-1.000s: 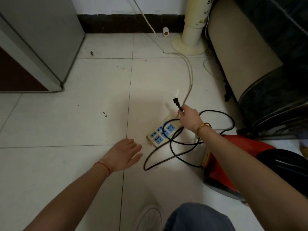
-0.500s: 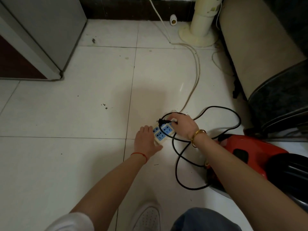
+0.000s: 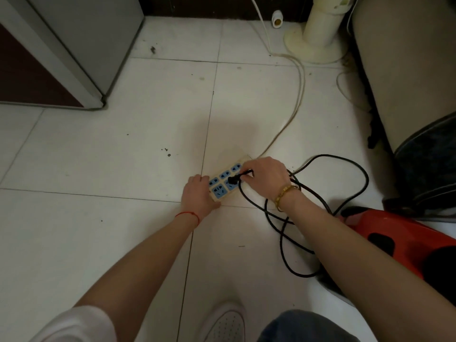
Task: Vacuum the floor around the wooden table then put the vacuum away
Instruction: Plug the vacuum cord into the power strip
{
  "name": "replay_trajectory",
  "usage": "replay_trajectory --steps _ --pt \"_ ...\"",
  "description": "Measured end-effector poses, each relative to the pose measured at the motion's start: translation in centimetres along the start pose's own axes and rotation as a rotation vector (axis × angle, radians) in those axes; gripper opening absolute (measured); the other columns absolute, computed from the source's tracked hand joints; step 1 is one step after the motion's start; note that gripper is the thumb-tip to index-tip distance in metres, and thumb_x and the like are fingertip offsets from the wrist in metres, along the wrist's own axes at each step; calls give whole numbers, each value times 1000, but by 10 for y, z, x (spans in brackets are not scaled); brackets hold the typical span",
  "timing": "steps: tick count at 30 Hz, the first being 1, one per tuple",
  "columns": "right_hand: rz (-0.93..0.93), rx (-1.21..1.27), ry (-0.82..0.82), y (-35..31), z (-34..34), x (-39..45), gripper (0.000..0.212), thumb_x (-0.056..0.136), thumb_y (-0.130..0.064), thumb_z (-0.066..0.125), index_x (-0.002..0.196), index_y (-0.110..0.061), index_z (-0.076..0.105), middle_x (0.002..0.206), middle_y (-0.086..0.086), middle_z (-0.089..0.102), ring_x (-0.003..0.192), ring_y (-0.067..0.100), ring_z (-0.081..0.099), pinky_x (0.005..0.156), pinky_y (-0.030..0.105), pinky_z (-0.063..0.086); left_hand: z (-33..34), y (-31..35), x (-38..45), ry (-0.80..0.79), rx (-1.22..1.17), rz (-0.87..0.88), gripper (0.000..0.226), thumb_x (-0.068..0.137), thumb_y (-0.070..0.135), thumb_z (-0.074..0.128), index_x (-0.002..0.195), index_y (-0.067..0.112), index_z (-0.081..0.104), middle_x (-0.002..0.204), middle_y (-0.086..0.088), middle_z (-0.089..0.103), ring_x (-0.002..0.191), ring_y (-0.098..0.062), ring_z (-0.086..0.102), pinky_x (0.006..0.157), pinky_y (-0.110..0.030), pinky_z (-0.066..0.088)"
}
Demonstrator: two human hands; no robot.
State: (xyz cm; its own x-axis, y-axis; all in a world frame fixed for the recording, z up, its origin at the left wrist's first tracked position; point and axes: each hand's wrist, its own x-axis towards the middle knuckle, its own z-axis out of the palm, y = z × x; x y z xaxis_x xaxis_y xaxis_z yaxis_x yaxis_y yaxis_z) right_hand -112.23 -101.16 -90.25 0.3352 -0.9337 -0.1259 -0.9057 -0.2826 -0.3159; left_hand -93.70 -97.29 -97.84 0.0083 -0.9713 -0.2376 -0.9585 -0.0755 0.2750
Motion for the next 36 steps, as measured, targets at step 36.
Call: replay_trajectory --steps 36 --pt "-187 -407 -283 -61 22 29 16 89 -11 51 99 -6 63 101 14 64 92 31 63 67 32 37 -11 -4 5 -57 -58 31 76 63 44 84 124 12 52 113 -6 54 109 -21 45 87 -27 40"
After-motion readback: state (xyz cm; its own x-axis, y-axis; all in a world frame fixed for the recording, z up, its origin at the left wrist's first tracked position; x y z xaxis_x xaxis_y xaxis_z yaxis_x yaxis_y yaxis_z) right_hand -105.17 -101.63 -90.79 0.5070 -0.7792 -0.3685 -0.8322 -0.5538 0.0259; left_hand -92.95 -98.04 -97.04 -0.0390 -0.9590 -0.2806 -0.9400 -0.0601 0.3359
